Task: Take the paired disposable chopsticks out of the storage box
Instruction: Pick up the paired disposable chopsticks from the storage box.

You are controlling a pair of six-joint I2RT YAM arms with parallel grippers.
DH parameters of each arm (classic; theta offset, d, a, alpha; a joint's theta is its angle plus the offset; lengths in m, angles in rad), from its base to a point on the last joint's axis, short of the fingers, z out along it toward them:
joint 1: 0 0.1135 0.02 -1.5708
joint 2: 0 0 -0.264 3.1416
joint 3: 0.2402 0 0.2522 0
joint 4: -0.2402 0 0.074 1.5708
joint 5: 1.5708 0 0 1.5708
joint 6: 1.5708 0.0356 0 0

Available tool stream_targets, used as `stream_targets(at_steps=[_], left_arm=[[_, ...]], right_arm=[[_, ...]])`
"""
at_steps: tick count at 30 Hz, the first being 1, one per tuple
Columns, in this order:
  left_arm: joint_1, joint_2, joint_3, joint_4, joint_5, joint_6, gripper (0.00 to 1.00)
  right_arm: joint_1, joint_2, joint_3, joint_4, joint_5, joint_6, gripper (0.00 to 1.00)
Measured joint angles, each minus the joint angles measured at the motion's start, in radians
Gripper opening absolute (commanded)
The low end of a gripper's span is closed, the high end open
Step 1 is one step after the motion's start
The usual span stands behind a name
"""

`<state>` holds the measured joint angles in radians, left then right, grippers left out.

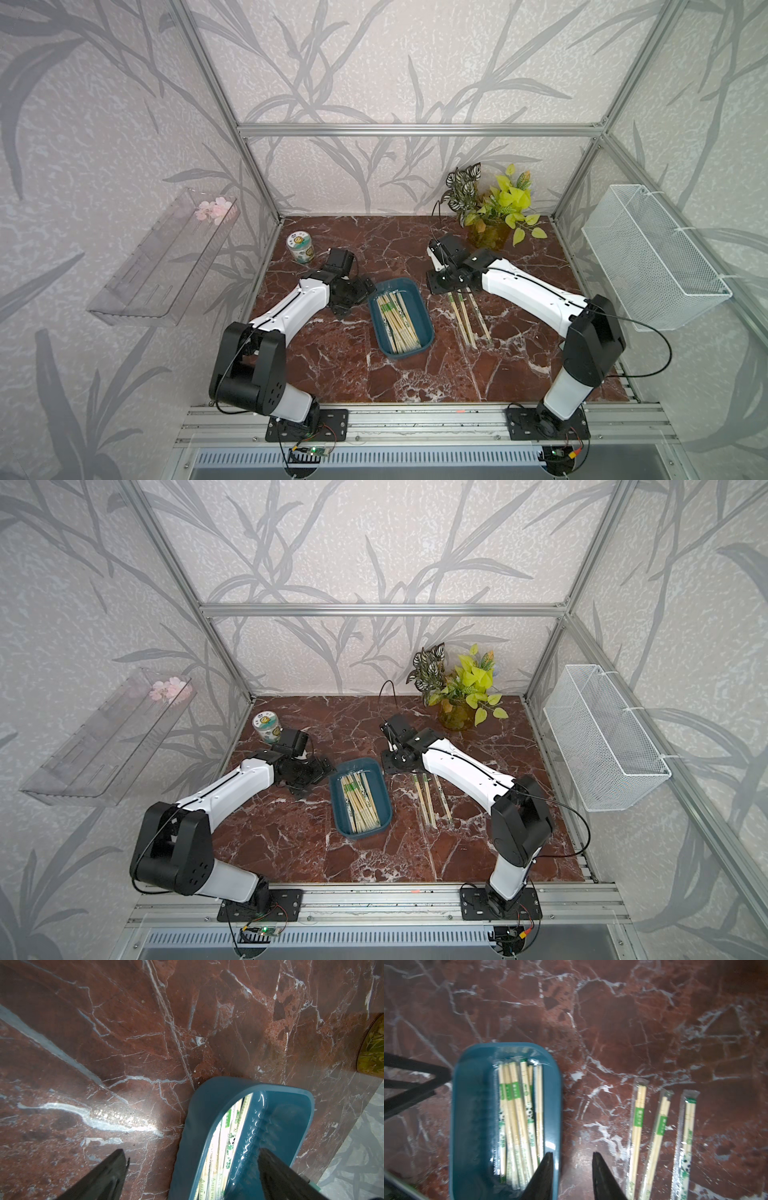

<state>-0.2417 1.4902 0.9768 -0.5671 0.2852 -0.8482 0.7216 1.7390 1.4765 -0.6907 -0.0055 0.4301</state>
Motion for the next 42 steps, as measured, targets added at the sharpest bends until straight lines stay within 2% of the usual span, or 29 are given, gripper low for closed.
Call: stream_targets(at_steps=[6,16,25,42], left_arm=[[0.013,0.004,0.0,0.0,-0.002,0.001,0.99],[0.056,0.004,0.0,0.0,-0.003,0.009,0.99],[0.073,0.003,-0.017,-0.001,-0.002,0.011,0.99],[0.074,0.003,-0.019,0.0,0.005,0.011,0.99]], right_arm=[[0.084,0.062,0.077,-0.003,-0.023,0.0,0.34],[0.163,0.193,0.082,-0.011,-0.03,-0.001,0.34],[0.175,0.306,0.115,-0.018,-0.023,-0.016,0.31],[0.175,0.402,0.158,-0.043,-0.002,-0.045,0.22]])
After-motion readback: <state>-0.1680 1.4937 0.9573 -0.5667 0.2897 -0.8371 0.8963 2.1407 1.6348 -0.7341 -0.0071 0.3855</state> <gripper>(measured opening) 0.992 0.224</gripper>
